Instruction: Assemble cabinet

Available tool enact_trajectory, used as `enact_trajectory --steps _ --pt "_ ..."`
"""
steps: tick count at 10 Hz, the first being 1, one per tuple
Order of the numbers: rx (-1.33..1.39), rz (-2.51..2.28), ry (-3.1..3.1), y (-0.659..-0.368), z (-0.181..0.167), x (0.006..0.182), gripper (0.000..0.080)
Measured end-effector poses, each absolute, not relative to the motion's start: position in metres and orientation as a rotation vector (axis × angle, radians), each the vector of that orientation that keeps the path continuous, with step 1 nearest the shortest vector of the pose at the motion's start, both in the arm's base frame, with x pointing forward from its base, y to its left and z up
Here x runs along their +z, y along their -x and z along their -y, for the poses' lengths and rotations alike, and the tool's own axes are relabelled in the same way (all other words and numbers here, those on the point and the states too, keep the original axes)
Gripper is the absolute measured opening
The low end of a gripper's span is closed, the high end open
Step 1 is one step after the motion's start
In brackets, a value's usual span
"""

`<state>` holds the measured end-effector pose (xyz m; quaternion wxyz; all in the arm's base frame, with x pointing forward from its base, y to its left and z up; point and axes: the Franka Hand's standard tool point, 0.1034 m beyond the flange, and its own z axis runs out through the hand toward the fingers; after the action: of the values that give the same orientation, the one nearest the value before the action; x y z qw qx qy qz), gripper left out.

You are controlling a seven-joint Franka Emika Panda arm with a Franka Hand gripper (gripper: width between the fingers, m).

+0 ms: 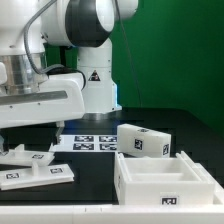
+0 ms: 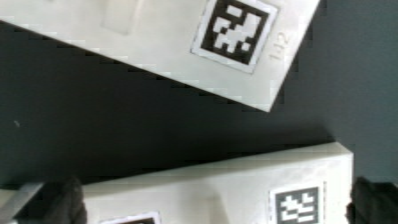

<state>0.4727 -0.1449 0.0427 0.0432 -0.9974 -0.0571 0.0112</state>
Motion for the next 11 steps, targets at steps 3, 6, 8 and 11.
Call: enact_trajectory --steps 3,6,8,11 --pt "0.056 -0.194 3.090 -0.440 0.172 0.033 0.0795" --pt "0.072 -0.211 3.080 -0.439 0.177 0.033 0.0796" --pt "0.083 -0.237 3.089 -0.430 0.180 0.021 0.0796" --pt "0.089 -0.253 3.105 -0.427 0.177 0.012 0.0796"
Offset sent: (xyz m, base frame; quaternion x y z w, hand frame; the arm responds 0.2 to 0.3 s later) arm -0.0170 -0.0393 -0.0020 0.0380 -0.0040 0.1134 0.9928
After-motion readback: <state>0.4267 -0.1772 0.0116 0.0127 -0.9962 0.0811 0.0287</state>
